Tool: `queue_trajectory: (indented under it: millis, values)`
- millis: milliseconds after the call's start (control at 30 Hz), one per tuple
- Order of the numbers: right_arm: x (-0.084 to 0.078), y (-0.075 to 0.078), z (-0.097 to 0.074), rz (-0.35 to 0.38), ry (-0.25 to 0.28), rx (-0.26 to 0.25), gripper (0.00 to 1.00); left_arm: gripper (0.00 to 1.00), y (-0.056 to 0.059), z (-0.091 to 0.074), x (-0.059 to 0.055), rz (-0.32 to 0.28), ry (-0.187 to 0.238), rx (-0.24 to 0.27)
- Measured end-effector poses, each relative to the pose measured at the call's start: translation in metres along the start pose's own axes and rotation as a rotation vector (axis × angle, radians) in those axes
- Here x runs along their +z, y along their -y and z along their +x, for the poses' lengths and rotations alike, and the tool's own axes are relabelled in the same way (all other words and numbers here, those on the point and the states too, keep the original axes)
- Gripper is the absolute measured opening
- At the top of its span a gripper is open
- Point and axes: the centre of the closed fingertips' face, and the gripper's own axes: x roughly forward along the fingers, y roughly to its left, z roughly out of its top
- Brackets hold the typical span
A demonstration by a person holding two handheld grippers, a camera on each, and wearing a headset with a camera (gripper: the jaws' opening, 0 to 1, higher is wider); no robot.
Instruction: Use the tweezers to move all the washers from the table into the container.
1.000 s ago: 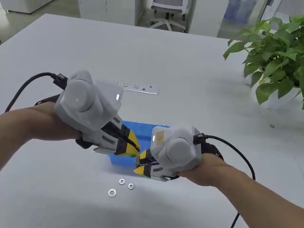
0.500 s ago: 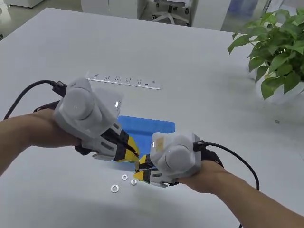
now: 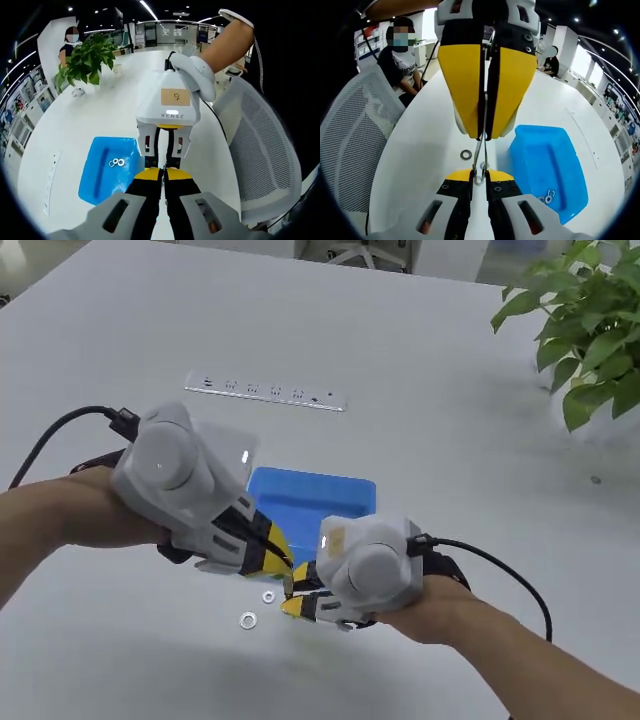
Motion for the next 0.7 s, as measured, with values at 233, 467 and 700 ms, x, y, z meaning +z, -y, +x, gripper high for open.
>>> queue_trajectory:
  millis: [233,467,700]
  values:
    - [-0.003,-0.002,0.005,0.003,-0.003,0.008,0.11,0.05,0.0,0.003,-0.004,-0.011,0.0,-0.005]
    - [-0.005,-0.004,0.009,0.007,-0.004,0.018,0.11,0.05,0.0,0.006,-0.01,-0.022,-0.001,-0.012]
    - [-0.008,-0.004,0.012,0.011,-0.005,0.024,0.11,0.05,-0.003,0.009,-0.015,-0.031,0.002,-0.014]
